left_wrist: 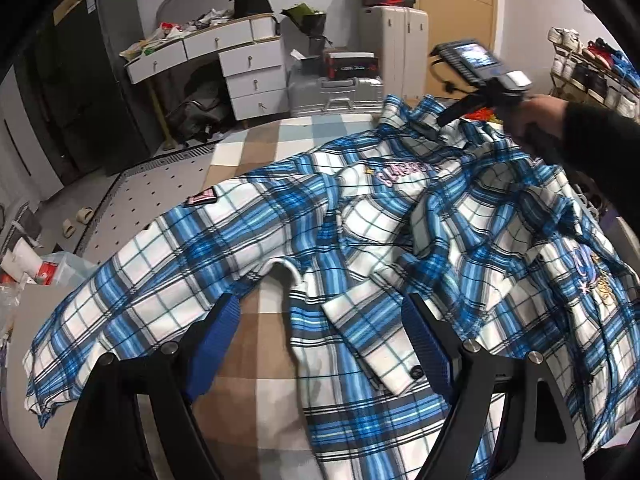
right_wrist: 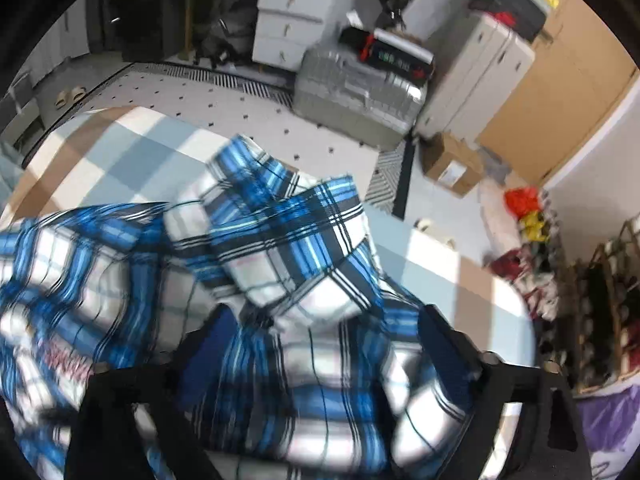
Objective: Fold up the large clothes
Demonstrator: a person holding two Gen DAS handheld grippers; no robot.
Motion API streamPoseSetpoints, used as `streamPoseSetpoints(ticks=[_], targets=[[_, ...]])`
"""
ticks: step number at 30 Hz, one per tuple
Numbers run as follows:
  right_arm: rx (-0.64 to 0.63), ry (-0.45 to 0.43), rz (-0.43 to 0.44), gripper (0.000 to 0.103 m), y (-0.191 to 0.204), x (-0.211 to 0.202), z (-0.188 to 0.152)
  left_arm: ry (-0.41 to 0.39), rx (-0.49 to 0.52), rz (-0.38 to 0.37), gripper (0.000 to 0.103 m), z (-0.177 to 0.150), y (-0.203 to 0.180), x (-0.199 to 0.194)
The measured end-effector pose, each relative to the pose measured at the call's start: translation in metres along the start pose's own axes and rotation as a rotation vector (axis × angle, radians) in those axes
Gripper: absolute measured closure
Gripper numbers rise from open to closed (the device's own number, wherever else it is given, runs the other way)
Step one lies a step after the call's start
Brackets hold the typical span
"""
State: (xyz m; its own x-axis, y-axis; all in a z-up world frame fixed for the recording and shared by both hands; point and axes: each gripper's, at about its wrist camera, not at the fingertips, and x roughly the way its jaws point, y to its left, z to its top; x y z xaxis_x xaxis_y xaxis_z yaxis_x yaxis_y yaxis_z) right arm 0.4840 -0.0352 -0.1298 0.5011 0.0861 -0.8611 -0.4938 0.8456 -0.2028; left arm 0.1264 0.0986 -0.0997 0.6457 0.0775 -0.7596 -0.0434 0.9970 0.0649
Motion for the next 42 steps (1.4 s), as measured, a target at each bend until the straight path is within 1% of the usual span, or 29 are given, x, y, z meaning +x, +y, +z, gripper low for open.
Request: streamPoseSetpoints(ticks=[1,2,3,4,7,8,9,11,12,13,16,17,18,20,21,22,24,25,26,28,29,31,33,35,37,38,39,40,42], targets=[[0.008,0.028,-0.012,0.063,-0.002,0.01,0.001,0.006,0.005,-0.012,0.023,0.0,-0.002,0.0],[0.029,0.053,-0.037,0.072,-0.006,0.018,0.001,0.01,0.007,-0.015,0.023,0.0,-0.003,0.001],[0.051,0.06,-0.038,0.09,-0.008,0.02,0.002,0.013,0.01,-0.019,0.023,-0.001,-0.005,0.001],[0.08,0.056,-0.03,0.092,-0.011,0.02,0.001,0.015,0.017,-0.022,0.023,-0.002,-0.007,0.001],[0.141,-0.03,-0.073,0.096,-0.023,0.006,0.002,0.015,0.027,-0.017,0.023,-0.005,-0.011,-0.002],[0.168,-0.064,-0.07,0.096,-0.028,0.0,0.001,0.016,0.029,-0.014,0.023,-0.005,-0.012,-0.004],[0.183,-0.079,-0.079,0.097,-0.031,-0.004,0.001,0.017,0.031,-0.013,0.023,-0.006,-0.013,-0.005],[0.205,-0.134,-0.13,0.097,-0.04,-0.014,0.002,0.011,0.04,-0.012,0.023,-0.007,-0.014,-0.009],[0.242,-0.161,-0.154,0.097,-0.049,-0.02,0.003,0.012,0.04,-0.007,0.023,-0.007,-0.014,-0.009],[0.291,-0.178,-0.156,0.097,-0.059,-0.023,0.004,0.013,0.04,-0.004,0.023,-0.008,-0.013,-0.009],[0.459,-0.211,-0.111,0.096,-0.089,-0.02,0.007,0.028,0.032,0.001,0.023,-0.008,-0.011,-0.006],[0.514,-0.207,-0.062,0.096,-0.098,-0.012,0.006,0.031,0.036,0.001,0.023,-0.008,-0.011,-0.005],[0.554,-0.187,-0.001,0.09,-0.104,-0.002,0.007,0.034,0.041,0.005,0.023,-0.009,-0.011,-0.004],[0.639,-0.112,0.148,0.081,-0.111,0.02,0.003,0.031,0.055,0.02,0.023,-0.01,-0.013,-0.004],[0.654,-0.097,0.199,0.067,-0.109,0.025,0.001,0.028,0.063,0.023,0.023,-0.01,-0.013,-0.004],[0.64,-0.098,0.223,0.053,-0.105,0.024,0.003,0.025,0.069,0.029,0.023,-0.01,-0.013,-0.005],[0.551,-0.162,0.241,0.05,-0.097,0.007,0.003,0.025,0.067,0.035,0.023,-0.009,-0.013,-0.006],[0.496,-0.186,0.247,0.041,-0.092,-0.004,0.001,0.026,0.062,0.029,0.023,-0.009,-0.011,-0.008],[0.441,-0.203,0.24,0.036,-0.088,-0.016,-0.004,0.025,0.06,0.028,0.023,-0.009,-0.012,-0.008],[0.372,-0.226,0.212,0.034,-0.079,-0.037,-0.018,0.011,0.067,0.038,0.023,-0.009,-0.012,-0.011],[0.368,-0.228,0.202,0.034,-0.077,-0.049,-0.029,0.004,0.075,0.053,0.023,-0.009,-0.012,-0.011],[0.372,-0.236,0.216,0.034,-0.069,-0.071,-0.05,-0.008,0.082,0.086,0.023,-0.009,-0.012,-0.01],[0.377,-0.276,0.235,0.034,-0.055,-0.105,-0.081,-0.017,0.069,0.104,0.023,-0.008,-0.008,-0.009],[0.384,-0.332,0.265,0.03,-0.036,-0.145,-0.116,-0.029,0.041,0.119,0.023,-0.007,-0.002,-0.01],[0.394,-0.386,0.289,0.014,-0.02,-0.172,-0.142,-0.049,0.005,0.144,0.023,-0.007,0.005,-0.013],[0.399,-0.422,0.295,0.01,-0.011,-0.189,-0.157,-0.056,-0.007,0.149,0.023,-0.007,0.006,-0.015],[0.41,-0.461,0.311,0.004,0.003,-0.208,-0.177,-0.069,-0.026,0.154,0.023,-0.007,0.008,-0.019],[0.419,-0.494,0.326,0.001,0.014,-0.222,-0.192,-0.08,-0.042,0.16,0.023,-0.008,0.01,-0.024],[0.413,-0.558,0.327,0.0,0.042,-0.253,-0.229,-0.095,-0.062,0.17,0.023,-0.011,0.013,-0.033]])
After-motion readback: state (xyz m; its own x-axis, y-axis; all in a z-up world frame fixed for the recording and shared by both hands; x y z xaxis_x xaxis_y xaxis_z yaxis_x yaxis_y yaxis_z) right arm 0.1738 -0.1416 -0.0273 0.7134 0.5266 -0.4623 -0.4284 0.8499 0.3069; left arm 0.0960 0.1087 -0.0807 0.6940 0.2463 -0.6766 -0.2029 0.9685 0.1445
